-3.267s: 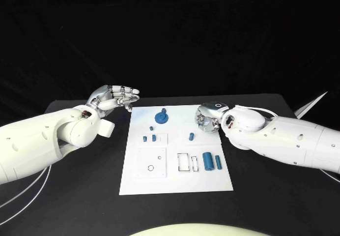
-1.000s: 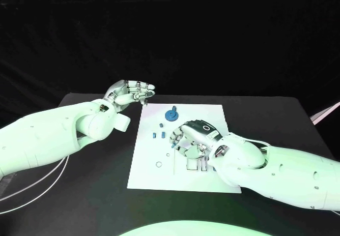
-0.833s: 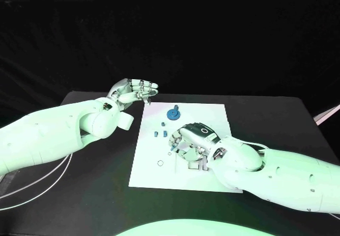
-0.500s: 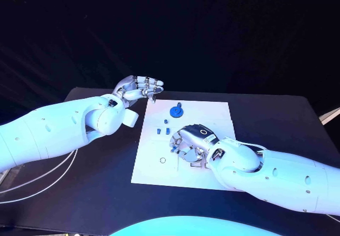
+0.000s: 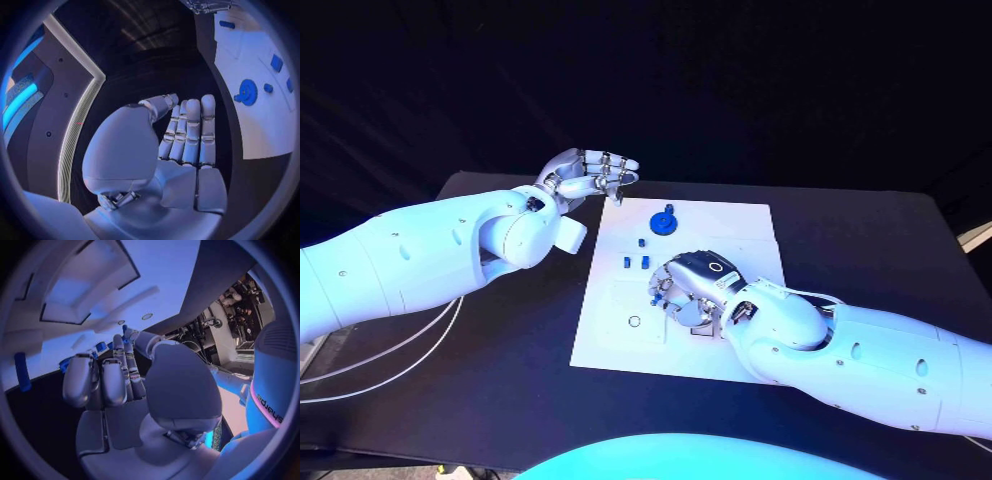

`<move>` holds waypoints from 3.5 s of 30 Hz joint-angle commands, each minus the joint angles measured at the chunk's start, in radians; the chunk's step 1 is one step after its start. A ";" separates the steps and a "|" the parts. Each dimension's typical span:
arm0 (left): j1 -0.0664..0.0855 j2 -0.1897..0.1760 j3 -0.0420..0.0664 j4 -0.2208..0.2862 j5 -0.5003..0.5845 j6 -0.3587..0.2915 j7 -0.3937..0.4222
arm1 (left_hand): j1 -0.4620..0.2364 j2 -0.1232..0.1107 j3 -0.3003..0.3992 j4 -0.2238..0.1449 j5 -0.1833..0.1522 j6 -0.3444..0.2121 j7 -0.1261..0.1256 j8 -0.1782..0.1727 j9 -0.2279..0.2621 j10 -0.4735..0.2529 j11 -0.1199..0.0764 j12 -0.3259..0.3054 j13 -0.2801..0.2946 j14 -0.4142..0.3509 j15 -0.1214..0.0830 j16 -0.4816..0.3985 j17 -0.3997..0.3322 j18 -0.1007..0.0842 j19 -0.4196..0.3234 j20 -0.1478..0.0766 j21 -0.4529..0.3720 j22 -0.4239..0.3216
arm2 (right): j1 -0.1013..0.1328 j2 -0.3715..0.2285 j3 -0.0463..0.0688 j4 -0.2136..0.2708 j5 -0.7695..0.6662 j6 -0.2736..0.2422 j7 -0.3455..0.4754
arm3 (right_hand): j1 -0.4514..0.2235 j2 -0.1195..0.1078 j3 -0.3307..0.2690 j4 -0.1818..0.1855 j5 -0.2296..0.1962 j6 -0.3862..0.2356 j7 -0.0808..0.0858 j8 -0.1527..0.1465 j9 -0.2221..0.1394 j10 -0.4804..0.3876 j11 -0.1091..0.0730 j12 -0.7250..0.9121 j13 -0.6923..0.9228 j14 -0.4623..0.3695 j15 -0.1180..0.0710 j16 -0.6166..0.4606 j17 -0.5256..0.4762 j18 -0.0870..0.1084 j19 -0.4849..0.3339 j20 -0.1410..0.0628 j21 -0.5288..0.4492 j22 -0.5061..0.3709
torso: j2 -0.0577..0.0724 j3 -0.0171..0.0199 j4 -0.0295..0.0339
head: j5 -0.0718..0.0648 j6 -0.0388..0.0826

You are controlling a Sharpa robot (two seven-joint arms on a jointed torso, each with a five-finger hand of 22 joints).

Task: Assemble the parts on the task board

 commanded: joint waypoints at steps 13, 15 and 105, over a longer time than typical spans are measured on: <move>0.001 0.000 0.001 0.005 0.001 0.008 -0.006 | -0.008 0.009 -0.033 0.007 0.003 -0.004 0.002 0.025 -0.008 -0.025 0.001 0.013 0.016 -0.010 -0.001 -0.014 -0.013 0.006 -0.014 -0.002 -0.015 -0.015 | -0.004 0.021 0.000 -0.022 -0.016 0.022 -0.021 | -0.005 0.049 0.060 -0.023 0.013 0.006 0.002 0.032 0.027 0.056 -0.020 0.016 0.028 0.043 -0.011 0.010 0.003 -0.023 0.017 -0.002 0.017 0.014 | 0.000 -0.0007 -0.0001 | 0.004 -0.007; 0.001 0.000 0.001 0.006 0.001 0.009 -0.006 | -0.008 0.009 -0.033 0.007 0.003 -0.004 0.002 0.025 -0.008 -0.025 0.001 0.013 0.016 -0.010 -0.001 -0.014 -0.013 0.006 -0.014 -0.002 -0.015 -0.015 | -0.005 0.024 0.000 -0.025 -0.018 0.026 -0.023 | -0.005 0.049 0.060 -0.023 0.013 0.006 0.002 0.032 0.027 0.056 -0.020 0.016 0.028 0.043 -0.011 0.010 0.003 -0.023 0.017 -0.002 0.017 0.014 | 0.000 -0.0009 -0.0002 | 0.005 -0.008; 0.001 -0.011 0.000 0.003 -0.006 0.038 -0.030 | -0.007 0.010 -0.036 0.007 0.004 -0.011 0.004 0.029 -0.009 -0.036 0.003 0.015 0.016 -0.013 0.001 -0.014 -0.015 0.007 -0.014 -0.001 -0.020 -0.018 | 0.137 -0.182 0.020 -0.021 0.034 0.215 -0.049 | 0.190 -0.006 -0.447 0.303 0.022 -0.141 0.001 -0.149 -0.038 -0.329 0.042 0.132 -0.018 -0.014 0.044 -0.027 -0.173 0.026 -0.071 0.049 -0.249 -0.215 | -0.002 0.0009 -0.0043 | -0.038 0.024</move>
